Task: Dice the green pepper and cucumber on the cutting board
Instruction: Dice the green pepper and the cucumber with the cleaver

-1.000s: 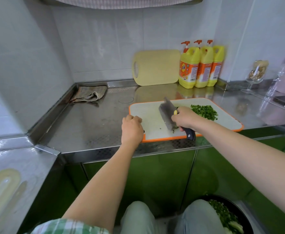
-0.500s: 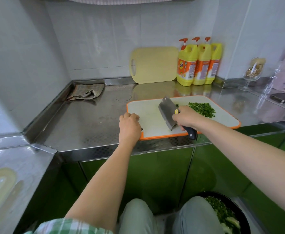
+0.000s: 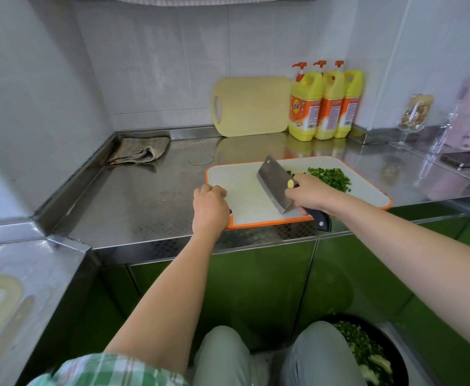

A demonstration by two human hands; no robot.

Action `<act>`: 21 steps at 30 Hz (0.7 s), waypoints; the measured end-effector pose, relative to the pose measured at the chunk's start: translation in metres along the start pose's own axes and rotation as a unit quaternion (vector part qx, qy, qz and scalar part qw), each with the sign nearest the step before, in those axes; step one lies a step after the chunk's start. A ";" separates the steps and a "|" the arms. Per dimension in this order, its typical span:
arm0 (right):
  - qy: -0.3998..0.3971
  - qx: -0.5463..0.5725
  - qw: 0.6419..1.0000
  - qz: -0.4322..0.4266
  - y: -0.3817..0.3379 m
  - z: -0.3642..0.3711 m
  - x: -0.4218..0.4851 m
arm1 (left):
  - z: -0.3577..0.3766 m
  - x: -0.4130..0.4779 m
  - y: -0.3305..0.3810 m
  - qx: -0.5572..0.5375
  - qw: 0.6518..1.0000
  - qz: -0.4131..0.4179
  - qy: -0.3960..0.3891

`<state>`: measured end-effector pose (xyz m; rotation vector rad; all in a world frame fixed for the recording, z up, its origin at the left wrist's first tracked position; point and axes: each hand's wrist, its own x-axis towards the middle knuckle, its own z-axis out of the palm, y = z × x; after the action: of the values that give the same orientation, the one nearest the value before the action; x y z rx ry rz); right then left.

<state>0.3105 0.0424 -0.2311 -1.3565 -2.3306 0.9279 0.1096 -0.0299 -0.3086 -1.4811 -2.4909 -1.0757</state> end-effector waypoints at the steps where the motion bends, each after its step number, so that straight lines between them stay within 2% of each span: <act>1: -0.005 0.019 1.000 -0.011 0.001 -0.002 -0.001 | 0.000 0.000 0.000 0.001 1.000 0.000 0.000; 5: -0.084 0.014 0.994 -0.067 -0.006 -0.008 -0.013 | -0.001 -0.001 0.002 -0.002 1.000 -0.006 -0.006; 8: -0.136 -0.021 0.988 -0.066 -0.004 -0.009 -0.016 | -0.003 -0.003 0.003 0.005 1.000 -0.003 -0.005; 15: -0.052 -0.046 0.997 -0.017 0.009 -0.023 -0.005 | -0.003 -0.004 0.004 -0.009 1.000 -0.009 -0.007; 21: -0.068 -0.007 0.996 -0.064 -0.011 -0.010 -0.005 | -0.004 -0.004 0.005 -0.013 1.000 -0.010 -0.006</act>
<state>0.3117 0.0385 -0.2159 -1.1652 -2.4959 0.9960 0.1150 -0.0332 -0.3045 -1.4759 -2.5151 -1.1096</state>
